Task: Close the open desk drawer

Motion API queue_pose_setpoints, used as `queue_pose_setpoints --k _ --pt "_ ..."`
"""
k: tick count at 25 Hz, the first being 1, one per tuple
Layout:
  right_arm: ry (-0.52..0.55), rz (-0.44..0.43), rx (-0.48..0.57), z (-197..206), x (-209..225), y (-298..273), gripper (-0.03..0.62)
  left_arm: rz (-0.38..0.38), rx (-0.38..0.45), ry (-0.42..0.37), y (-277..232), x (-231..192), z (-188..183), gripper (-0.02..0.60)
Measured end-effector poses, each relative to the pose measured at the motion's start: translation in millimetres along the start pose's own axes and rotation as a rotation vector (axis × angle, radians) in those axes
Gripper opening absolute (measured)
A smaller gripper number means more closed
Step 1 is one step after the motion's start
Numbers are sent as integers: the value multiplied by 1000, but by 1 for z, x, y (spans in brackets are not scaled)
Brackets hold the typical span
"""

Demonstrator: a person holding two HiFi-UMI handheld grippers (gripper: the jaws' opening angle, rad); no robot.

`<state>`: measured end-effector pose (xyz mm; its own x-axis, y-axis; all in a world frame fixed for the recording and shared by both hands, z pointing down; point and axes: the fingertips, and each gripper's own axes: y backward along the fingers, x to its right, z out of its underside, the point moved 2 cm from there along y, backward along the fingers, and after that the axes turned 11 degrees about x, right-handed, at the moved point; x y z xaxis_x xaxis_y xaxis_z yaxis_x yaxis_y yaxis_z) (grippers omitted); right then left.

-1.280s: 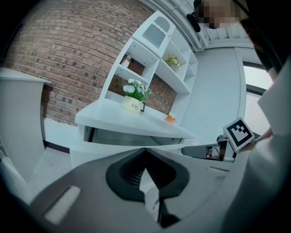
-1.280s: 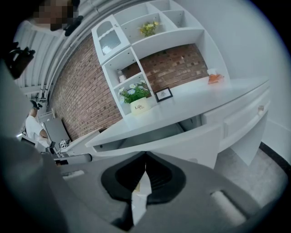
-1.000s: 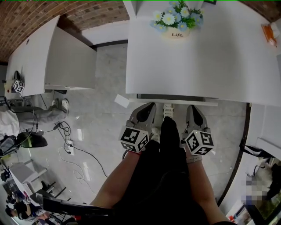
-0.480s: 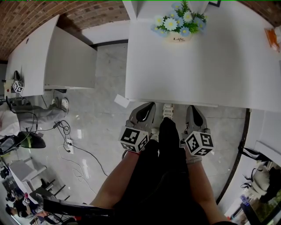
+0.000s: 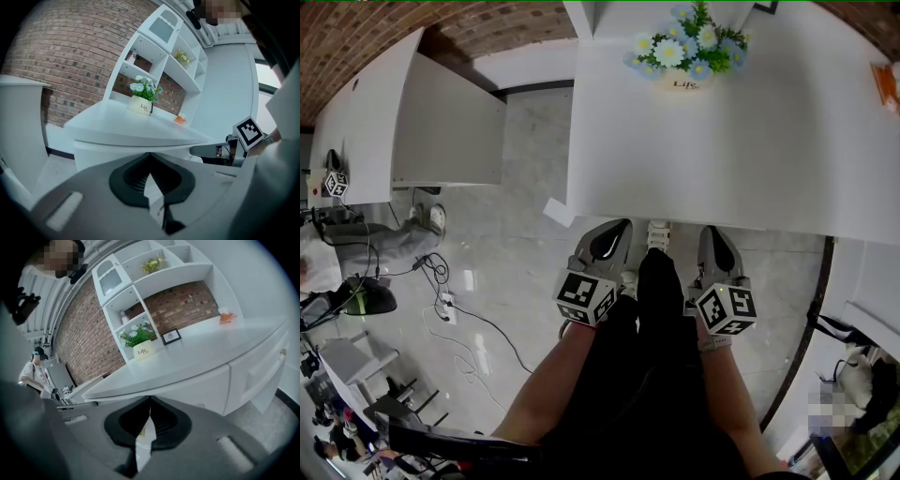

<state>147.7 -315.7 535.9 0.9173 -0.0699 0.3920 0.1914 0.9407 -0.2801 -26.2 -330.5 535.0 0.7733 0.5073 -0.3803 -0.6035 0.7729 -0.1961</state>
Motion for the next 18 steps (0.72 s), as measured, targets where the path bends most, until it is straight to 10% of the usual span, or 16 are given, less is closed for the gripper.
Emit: queue_pose_setpoints --k 18 --pt "44 -65 5 -3 -16 12 0 -34 48 58 15 3 -15 2"
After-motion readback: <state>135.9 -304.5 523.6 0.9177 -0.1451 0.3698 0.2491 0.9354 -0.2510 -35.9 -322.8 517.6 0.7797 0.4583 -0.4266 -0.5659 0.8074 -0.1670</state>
